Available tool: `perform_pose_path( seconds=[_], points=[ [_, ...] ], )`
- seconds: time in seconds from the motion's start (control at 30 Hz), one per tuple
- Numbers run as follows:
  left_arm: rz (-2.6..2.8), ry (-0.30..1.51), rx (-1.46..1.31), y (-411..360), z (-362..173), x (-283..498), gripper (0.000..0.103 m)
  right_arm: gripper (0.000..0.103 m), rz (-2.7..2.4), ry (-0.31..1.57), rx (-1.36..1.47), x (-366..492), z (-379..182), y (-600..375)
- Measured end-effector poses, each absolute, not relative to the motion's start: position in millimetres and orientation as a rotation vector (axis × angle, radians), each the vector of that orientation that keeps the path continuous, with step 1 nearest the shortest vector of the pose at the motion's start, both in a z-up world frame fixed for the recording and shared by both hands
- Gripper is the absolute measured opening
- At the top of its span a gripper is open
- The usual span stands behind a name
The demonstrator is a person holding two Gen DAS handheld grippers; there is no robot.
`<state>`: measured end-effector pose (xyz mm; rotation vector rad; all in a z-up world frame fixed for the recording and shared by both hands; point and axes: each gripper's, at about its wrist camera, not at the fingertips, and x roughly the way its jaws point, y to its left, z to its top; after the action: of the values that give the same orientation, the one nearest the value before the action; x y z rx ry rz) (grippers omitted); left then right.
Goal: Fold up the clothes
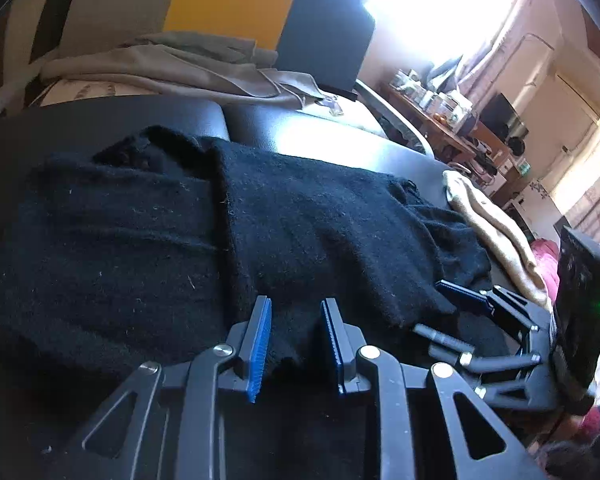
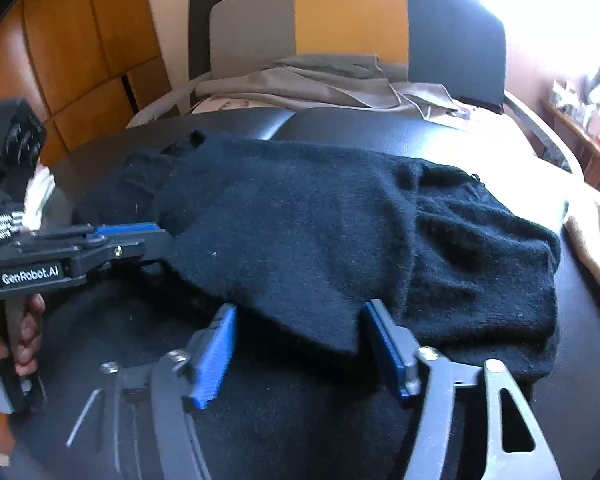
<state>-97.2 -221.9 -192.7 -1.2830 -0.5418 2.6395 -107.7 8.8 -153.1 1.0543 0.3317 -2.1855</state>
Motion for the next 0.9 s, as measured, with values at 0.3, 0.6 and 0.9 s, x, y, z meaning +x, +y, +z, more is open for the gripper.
perform_pose_path(
  seconds=[0.3,0.6,0.9],
  points=[
    [2.664,-0.605,-1.126,-265.0,-147.2,9.2,0.029,0.097,-2.071,-0.031,1.098,-50.6,-108.0,107.2],
    [2.698,-0.911,-1.28,-324.4,-193.5,133.9,0.033,0.065,-2.063,-0.529,1.34,17.7,-154.8,276.8],
    [2.664,-0.982,-1.315,-322.8,-211.0,178.1,0.036,0.056,-1.865,-0.537,1.331,30.6,-177.4,249.7]
  ],
)
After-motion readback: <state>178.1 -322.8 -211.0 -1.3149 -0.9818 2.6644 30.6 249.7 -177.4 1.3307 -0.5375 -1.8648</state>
